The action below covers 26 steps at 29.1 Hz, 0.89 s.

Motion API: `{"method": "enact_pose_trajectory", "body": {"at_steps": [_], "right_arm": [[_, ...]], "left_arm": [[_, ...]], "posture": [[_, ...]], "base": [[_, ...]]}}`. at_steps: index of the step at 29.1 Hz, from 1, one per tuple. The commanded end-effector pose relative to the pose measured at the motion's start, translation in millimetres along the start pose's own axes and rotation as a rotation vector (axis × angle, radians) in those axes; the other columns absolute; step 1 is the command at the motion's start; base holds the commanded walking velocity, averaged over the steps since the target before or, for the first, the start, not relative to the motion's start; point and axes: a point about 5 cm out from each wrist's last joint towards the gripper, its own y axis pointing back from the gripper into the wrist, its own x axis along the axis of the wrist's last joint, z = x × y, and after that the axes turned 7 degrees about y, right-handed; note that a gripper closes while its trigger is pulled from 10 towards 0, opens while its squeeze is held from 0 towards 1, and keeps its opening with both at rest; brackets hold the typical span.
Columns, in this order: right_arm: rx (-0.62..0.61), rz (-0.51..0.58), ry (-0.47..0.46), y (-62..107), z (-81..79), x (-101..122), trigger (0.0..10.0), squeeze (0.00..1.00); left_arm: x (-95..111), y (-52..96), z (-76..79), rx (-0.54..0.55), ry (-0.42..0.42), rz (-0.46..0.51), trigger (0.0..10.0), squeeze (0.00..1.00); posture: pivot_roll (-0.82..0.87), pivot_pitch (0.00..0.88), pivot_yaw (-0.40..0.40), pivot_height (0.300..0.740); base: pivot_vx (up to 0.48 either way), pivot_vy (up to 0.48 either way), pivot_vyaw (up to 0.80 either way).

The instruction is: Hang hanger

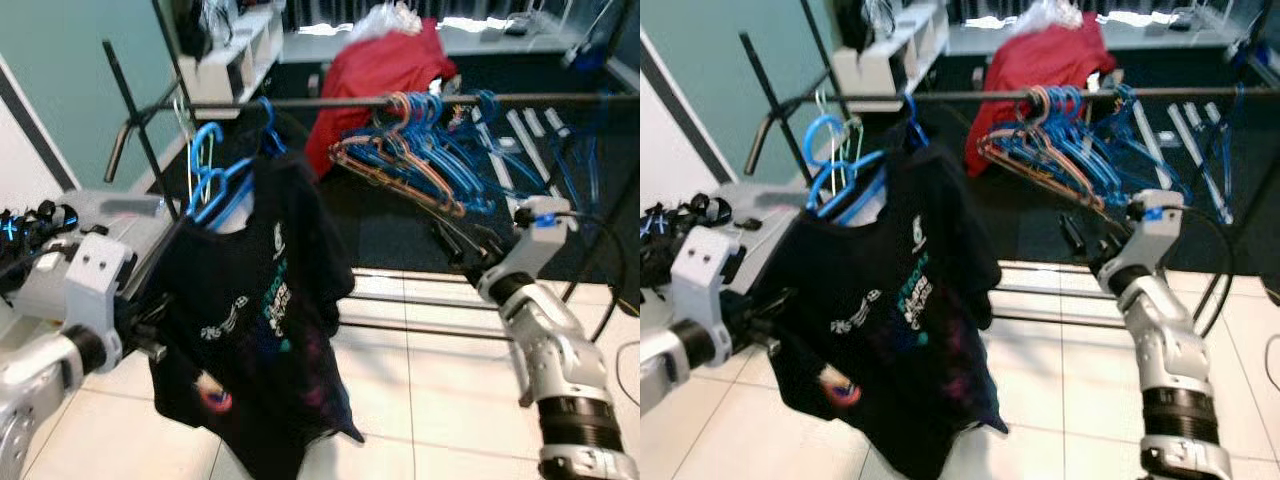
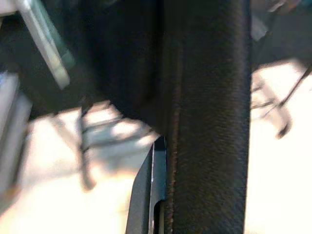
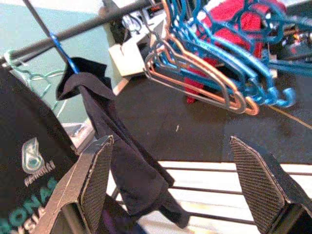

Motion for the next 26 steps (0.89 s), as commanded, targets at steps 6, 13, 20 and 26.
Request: {"method": "enact_pose_trajectory", "body": {"at_steps": [6, 13, 20, 26], "right_arm": [[0.258, 0.037, -0.07, 3.3, -24.3, 6.6, 10.0, 0.0], [0.542, 0.144, -0.091, 19.1, -42.6, 27.4, 10.0, 0.0], [0.8, 0.22, -0.15, 45.6, -26.4, 59.5, 10.0, 0.0], [0.965, 0.221, -0.198, 64.8, -16.9, 82.2, 10.0, 0.0]], "left_arm": [[9.7, 7.5, -8.1, -0.174, 0.009, 0.056, 10.0, 0.0], [39.9, 43.8, -22.4, -0.387, -0.095, -0.014, 10.0, 0.0], [80.4, 74.4, -31.6, -0.57, -0.214, -0.129, 10.0, 0.0], [116.6, 84.2, -13.4, -0.777, -0.311, -0.154, 10.0, 0.0]], "posture": [[-0.09, 0.038, 0.019, 0.735], [-0.06, 0.035, 0.003, 0.735], [-0.05, 0.04, -0.016, 0.735], [-0.05, 0.046, -0.007, 0.735]], "base": [[0.0, 0.0, 0.0], [0.0, 0.0, 0.0], [0.0, 0.0, 0.0], [0.0, 0.0, 0.0]]}}
